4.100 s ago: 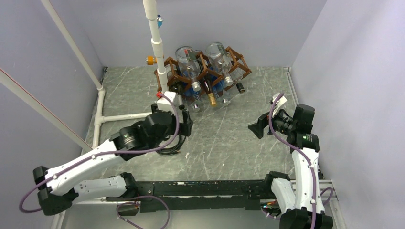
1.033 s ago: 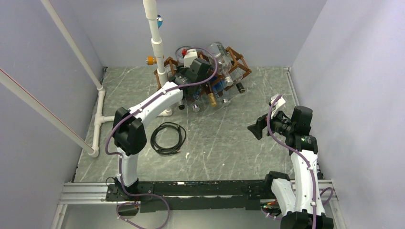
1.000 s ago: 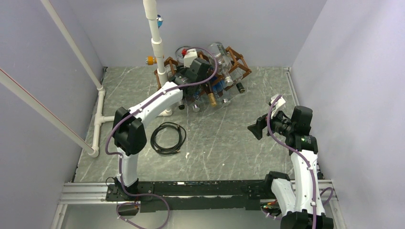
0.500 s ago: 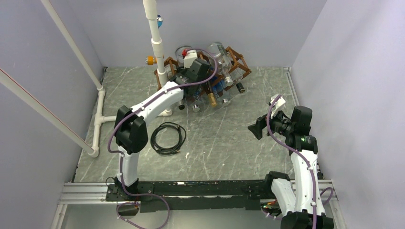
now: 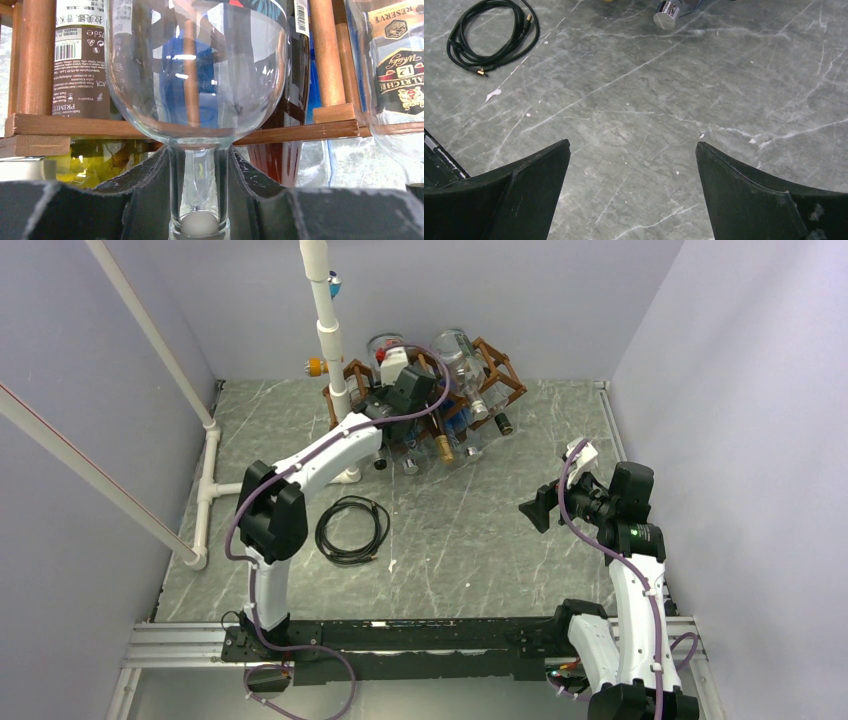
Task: Take the wine bottle off the wine rack
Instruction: Pick up the wine bottle from the wine rack.
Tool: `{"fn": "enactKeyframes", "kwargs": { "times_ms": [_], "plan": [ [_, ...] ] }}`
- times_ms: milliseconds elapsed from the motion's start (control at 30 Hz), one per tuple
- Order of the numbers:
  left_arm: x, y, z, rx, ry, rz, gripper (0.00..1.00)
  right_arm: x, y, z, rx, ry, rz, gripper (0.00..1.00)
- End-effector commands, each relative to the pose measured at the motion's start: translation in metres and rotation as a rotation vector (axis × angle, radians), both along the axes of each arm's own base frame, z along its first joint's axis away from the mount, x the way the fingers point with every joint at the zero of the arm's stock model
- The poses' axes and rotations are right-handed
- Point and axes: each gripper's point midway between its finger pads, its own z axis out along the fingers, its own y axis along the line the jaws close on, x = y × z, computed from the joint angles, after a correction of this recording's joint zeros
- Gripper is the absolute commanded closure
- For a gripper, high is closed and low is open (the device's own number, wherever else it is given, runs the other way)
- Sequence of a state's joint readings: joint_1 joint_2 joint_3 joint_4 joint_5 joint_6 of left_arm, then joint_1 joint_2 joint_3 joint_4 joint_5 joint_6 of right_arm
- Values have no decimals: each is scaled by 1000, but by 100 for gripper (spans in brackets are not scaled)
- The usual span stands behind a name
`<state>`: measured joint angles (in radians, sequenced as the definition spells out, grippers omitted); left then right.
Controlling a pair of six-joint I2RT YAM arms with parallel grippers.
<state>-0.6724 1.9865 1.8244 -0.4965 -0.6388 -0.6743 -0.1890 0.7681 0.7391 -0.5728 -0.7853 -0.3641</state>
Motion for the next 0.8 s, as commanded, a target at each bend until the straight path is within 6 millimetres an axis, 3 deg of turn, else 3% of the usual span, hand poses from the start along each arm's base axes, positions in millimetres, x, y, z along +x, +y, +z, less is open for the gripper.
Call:
{"fn": "enactKeyframes", "kwargs": {
  "times_ms": [0,67,300,767],
  "plan": [
    [-6,-1,27,-52,-65,-22,93,6,-1,7,-12,-49,-1,0],
    [-8,2,37,-60,-94,-23,100,5,-1,7,-12,-48,-2,0],
    [-19,12,75,-95,-221,-51,100,6,-1,7,-13,-50,-3,0],
    [-36,28,106,-114,-355,-39,100,6,-2,6,-15,-49,-7,0]
  ]
}}
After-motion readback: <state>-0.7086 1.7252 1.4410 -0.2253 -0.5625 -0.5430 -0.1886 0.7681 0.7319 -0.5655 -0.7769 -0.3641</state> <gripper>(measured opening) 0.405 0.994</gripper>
